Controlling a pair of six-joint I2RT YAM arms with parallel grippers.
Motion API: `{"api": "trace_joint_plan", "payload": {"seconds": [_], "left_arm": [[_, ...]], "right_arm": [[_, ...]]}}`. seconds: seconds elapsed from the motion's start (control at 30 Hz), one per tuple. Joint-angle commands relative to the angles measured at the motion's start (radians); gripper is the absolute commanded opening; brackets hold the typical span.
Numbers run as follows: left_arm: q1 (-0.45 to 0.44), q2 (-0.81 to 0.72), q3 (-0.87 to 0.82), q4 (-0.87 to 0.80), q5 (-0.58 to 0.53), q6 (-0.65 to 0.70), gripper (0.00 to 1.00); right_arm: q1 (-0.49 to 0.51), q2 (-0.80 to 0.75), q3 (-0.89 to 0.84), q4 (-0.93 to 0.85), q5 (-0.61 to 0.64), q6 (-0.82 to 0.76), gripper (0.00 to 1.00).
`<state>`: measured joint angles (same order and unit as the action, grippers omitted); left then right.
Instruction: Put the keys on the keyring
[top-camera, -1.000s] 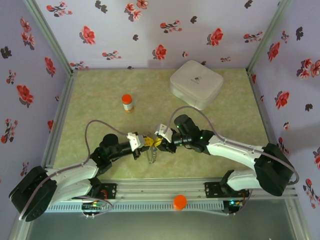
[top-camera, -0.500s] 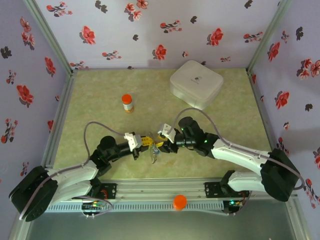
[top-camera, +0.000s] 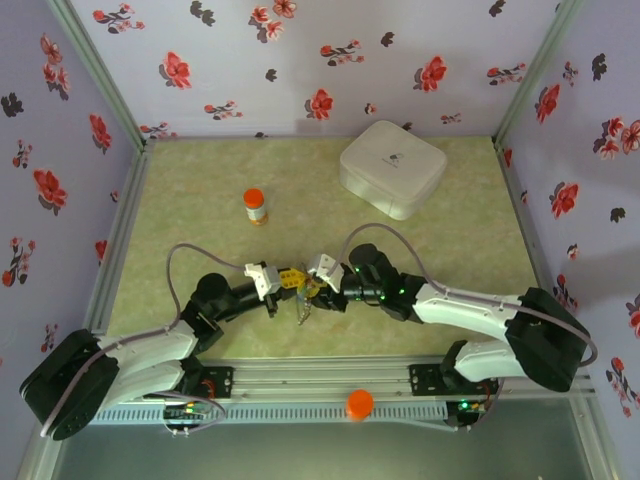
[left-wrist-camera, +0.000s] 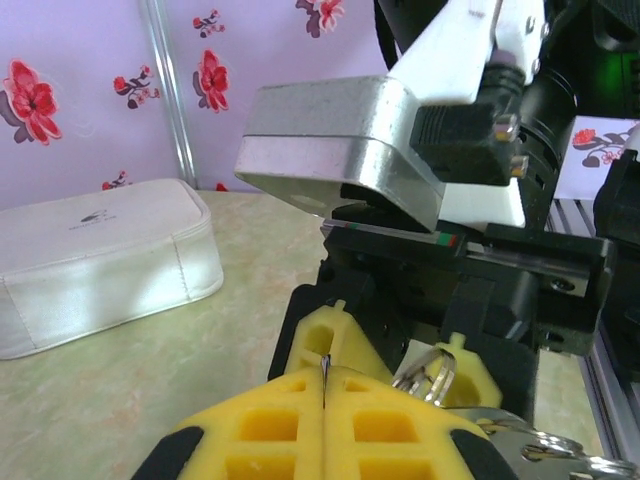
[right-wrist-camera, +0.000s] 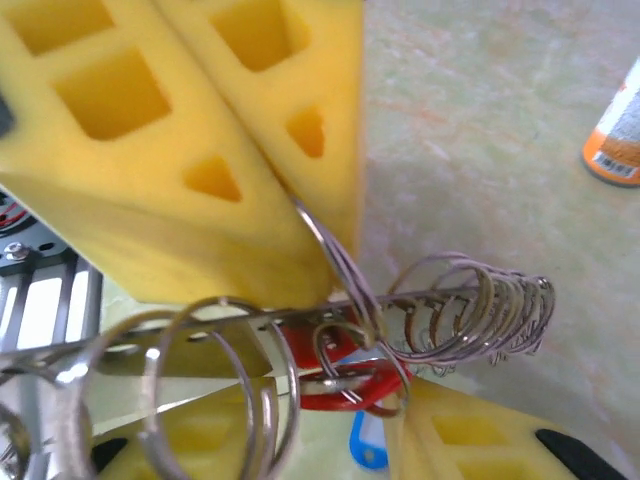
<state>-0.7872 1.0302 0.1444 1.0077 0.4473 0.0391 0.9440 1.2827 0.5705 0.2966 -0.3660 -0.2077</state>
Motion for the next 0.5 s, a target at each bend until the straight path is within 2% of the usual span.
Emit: {"api": "trace_joint_plan", "payload": {"seconds": [0.0, 0.2, 0.33, 0.4, 0.47], "left_arm": [[0.006, -0.013, -0.006, 0.092, -0.013, -0.019, 0.00], [0.011, -0.033, -0.015, 0.079, -0.015, -0.025, 0.00], [0.015, -0.032, -0.014, 0.079, -0.013, -0.029, 0.00], [0.015, -0.033, -0.014, 0.080, -0.012, -0.028, 0.00], [0.016, -0.030, -0.013, 0.079, -0.011, -0.029, 0.00]], "right_arm": [[0.012, -0.027, -0.042, 0.067, 0.104, -0.004, 0.28], [0.014, -0.115, -0.086, 0.075, 0.188, -0.041, 0.19], [0.015, -0.145, -0.084, 0.074, 0.190, -0.048, 0.14], [0.014, -0.146, -0.082, 0.078, 0.168, -0.043, 0.15], [0.015, -0.144, -0.082, 0.087, 0.144, -0.035, 0.22]]}}
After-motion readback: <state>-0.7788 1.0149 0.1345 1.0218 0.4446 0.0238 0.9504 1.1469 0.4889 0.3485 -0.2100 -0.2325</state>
